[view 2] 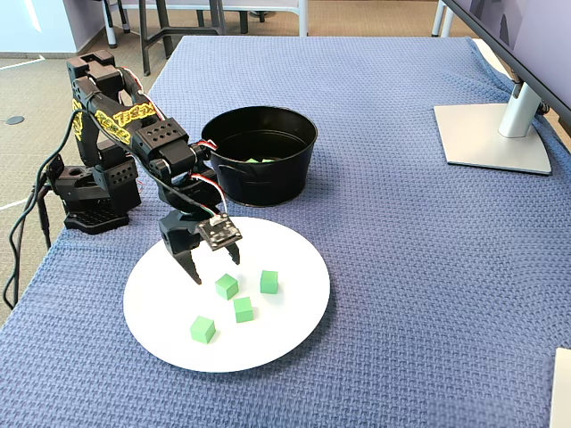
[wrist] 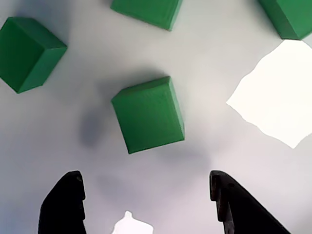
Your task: Pick up the green cubes from the white plate and place them in the black recipient
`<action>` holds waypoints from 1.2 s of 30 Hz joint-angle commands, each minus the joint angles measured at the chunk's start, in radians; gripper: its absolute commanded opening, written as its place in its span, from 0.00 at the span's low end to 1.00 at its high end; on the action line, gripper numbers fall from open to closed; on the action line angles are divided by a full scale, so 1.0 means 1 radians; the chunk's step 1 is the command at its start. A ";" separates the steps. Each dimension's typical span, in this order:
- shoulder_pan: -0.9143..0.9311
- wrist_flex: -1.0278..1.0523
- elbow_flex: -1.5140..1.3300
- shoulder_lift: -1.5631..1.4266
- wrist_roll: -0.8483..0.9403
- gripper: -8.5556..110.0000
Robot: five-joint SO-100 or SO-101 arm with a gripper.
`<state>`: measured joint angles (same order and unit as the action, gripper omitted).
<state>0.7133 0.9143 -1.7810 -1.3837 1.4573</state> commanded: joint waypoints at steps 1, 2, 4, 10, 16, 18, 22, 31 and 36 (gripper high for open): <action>0.000 0.026 0.094 0.003 0.074 0.31; 0.005 0.034 0.109 0.009 0.083 0.31; 0.014 0.057 0.146 0.017 0.107 0.31; 0.023 0.124 0.270 0.057 0.150 0.31; 0.032 0.118 0.310 0.101 0.170 0.30; 0.034 0.115 0.318 0.120 0.170 0.30; 0.032 0.091 0.313 0.149 0.170 0.29; 0.023 0.037 0.311 0.172 0.160 0.25; 0.023 0.025 0.310 0.176 0.155 0.21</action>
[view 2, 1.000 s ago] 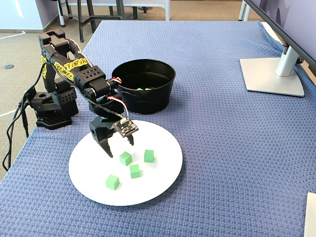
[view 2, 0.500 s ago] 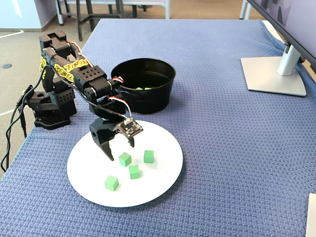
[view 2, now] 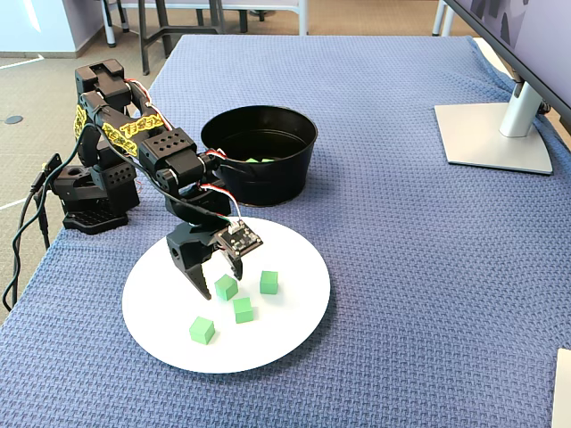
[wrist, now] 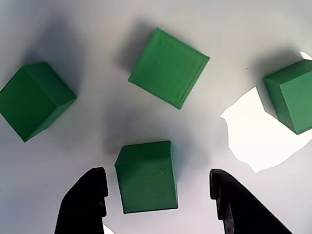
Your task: Pick up the green cubes from the white plate and place them in the black recipient
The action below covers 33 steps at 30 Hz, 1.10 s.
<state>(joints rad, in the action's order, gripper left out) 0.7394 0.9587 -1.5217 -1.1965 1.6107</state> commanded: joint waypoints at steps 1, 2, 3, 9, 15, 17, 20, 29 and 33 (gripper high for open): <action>-0.003 -0.028 0.049 -0.011 0.000 0.21; -0.002 -0.037 0.046 -0.011 -0.002 0.20; -0.002 -0.038 0.044 -0.011 -0.002 0.19; 0.000 -0.081 0.018 -0.011 -0.011 0.07; -0.009 -0.074 0.009 -0.034 -0.067 0.07; -0.025 -0.040 0.012 -0.069 -0.149 0.07; -0.060 0.140 0.061 -0.170 -0.299 0.07; -0.199 0.491 0.064 -0.569 -0.607 0.07; -0.313 0.534 0.040 -0.718 -0.750 0.07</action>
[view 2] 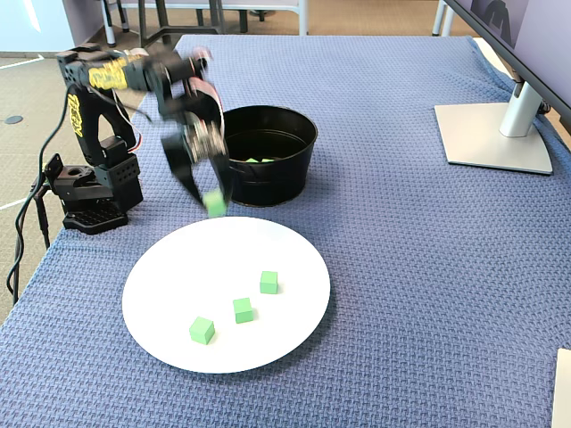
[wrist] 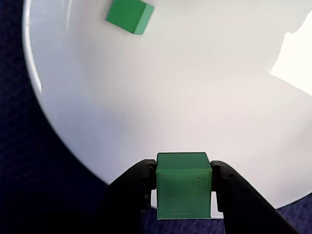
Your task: Pick up the green cubes from the white plate and place them in the black recipient
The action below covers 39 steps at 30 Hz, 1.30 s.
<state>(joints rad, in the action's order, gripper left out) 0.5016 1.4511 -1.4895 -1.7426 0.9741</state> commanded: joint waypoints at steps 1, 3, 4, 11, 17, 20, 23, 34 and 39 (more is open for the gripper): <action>-0.110 0.044 -0.003 -0.209 -0.146 0.07; -0.187 0.055 -0.011 -0.267 -0.229 0.07; -0.227 0.049 -0.020 -0.295 -0.272 0.07; -0.578 -0.069 -0.109 -0.282 -0.554 0.07; -0.759 -0.172 -0.026 0.009 -0.689 0.07; -0.807 -0.189 0.020 0.127 -0.726 0.07; -0.834 -0.195 0.012 0.172 -0.709 0.17; -0.678 -0.117 0.129 0.023 -0.614 0.29; -0.436 -0.077 0.238 -0.023 -0.492 0.22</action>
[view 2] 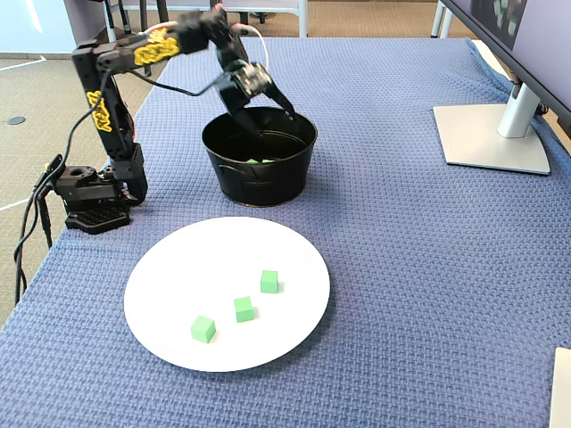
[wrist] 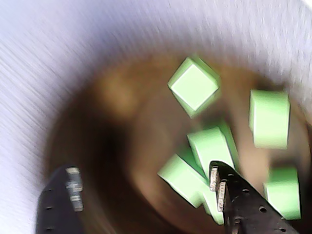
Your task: Pick up the green cubes from the white plate and place them in the black recipient
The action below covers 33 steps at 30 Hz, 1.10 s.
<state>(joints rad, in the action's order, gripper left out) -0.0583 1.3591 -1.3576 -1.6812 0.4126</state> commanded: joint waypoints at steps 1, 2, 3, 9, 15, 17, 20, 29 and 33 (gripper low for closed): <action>0.178 0.003 0.104 -0.092 0.077 0.21; 0.232 -0.011 0.095 -0.100 0.078 0.20; 0.279 -0.028 0.074 -0.110 0.080 0.19; 0.512 -0.164 -0.044 -0.078 0.025 0.11; 0.618 -0.195 -0.026 0.091 -0.046 0.07; 0.637 -0.209 -0.012 0.169 -0.057 0.07; 0.655 -0.252 0.000 0.279 -0.075 0.07; 0.660 -0.189 0.204 0.531 0.017 0.29; 0.650 -0.189 0.241 0.586 0.199 0.30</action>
<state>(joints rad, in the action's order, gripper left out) 0.5937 1.1735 -1.1980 -1.1029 0.4878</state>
